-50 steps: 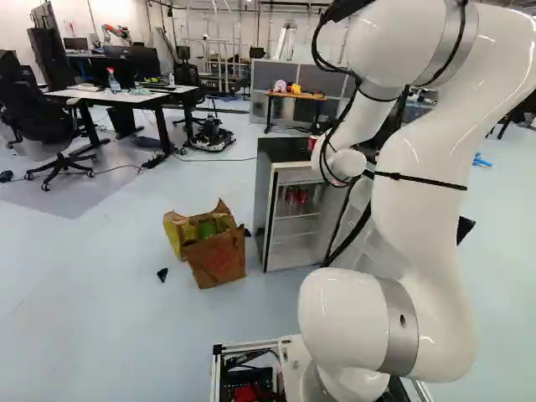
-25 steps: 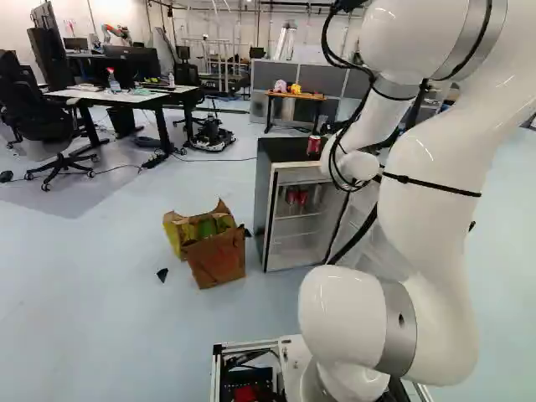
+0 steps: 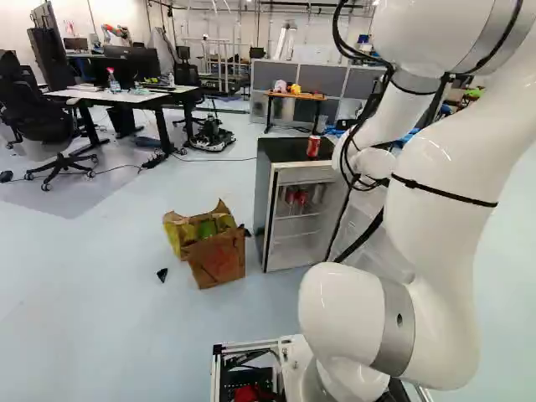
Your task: Grab a drink from the fridge
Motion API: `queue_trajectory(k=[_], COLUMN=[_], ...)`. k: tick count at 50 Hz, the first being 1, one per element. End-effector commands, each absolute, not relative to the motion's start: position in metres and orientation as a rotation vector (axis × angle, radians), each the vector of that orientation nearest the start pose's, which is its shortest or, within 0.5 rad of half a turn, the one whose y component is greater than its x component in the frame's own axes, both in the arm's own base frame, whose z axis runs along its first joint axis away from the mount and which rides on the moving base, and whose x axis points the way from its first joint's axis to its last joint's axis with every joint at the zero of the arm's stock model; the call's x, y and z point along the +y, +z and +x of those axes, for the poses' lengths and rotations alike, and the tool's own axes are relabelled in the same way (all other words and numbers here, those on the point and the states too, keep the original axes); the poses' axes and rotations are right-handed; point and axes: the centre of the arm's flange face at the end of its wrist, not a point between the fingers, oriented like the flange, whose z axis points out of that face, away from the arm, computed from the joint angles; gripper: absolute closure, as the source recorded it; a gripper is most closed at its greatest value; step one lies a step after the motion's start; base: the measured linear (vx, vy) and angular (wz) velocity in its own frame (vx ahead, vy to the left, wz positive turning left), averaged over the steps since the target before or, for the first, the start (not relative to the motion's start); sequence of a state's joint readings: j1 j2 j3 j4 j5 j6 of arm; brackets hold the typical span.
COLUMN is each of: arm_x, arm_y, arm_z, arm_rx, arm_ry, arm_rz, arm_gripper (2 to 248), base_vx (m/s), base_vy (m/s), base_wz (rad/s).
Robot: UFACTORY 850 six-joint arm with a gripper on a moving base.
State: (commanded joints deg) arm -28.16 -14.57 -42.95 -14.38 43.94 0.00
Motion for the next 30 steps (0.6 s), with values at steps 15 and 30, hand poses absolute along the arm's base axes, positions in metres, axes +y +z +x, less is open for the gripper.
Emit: queue_trajectory(k=[15,30], arm_x=[-0.252,-0.276], arm_y=[0.421,0.432], arm_z=[0.446,0.433], arm_rx=[0.381,0.538], arm_ry=[-1.931,-1.88], arm_rz=[-2.81,-2.854], arm_gripper=[3,3], base_vx=[0.0,0.0], base_vy=[0.0,0.0], base_wz=[0.0,0.0])
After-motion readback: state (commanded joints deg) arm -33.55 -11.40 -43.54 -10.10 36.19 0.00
